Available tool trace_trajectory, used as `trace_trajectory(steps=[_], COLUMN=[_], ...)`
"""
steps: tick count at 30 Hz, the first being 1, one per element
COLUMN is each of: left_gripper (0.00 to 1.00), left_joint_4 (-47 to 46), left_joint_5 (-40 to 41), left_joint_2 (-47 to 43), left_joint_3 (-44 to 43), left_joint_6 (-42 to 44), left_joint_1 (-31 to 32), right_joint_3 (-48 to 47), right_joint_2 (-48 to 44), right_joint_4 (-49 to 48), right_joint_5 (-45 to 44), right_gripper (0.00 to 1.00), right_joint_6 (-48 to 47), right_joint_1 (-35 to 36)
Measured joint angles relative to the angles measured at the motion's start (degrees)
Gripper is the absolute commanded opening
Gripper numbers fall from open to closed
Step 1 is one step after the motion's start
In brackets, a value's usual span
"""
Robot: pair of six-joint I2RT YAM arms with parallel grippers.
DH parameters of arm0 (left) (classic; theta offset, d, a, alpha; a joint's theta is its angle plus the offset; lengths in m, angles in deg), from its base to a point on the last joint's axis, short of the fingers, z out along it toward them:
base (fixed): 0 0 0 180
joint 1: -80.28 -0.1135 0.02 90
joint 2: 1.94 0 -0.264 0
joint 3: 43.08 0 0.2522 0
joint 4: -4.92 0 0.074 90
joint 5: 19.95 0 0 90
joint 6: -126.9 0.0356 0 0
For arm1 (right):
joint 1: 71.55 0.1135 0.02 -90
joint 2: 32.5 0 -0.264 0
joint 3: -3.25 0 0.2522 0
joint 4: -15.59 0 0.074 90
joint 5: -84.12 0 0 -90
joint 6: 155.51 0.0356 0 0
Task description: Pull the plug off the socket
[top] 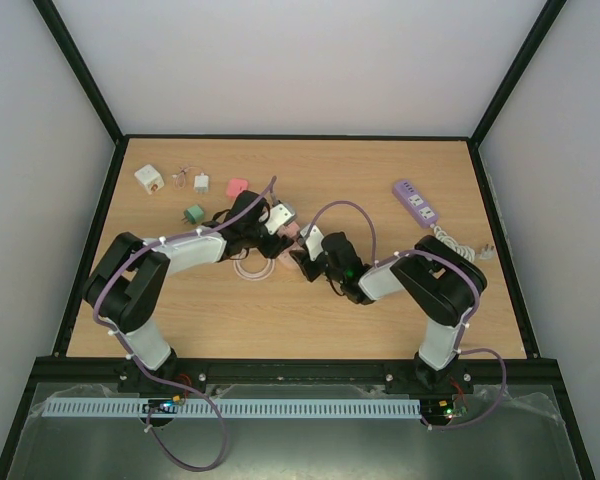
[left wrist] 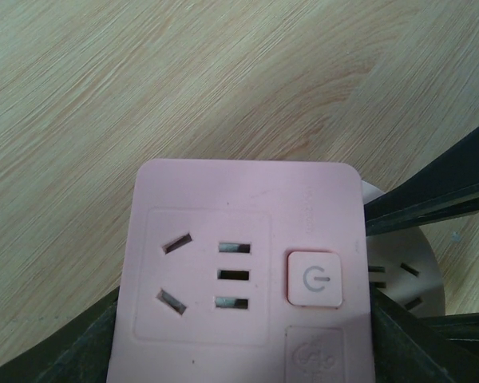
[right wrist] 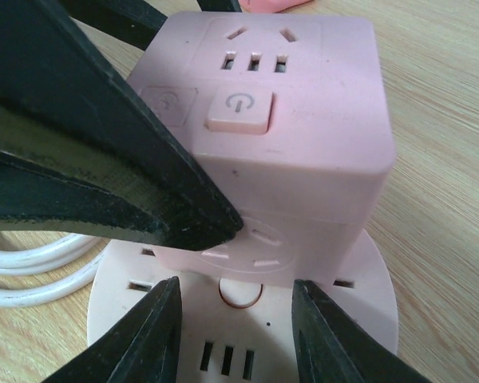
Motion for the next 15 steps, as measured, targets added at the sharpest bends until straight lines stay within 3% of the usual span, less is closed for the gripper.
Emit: trace_trajectory(steps=[15], left_gripper=[0.33], left_joint_4=[4.28], left_joint_5=[-1.68], left_joint_2=[0.00], left_joint_3=[-1.95], left_joint_6=[0.31], left_joint_1=[-1.40], right_joint_3=[-1.11], right_joint_2=[0.94], right_joint_4=[0.31], right_joint_5=[1.20], right_gripper=[0.39], right_joint_6=[-0.24], right_joint_1=[0.02])
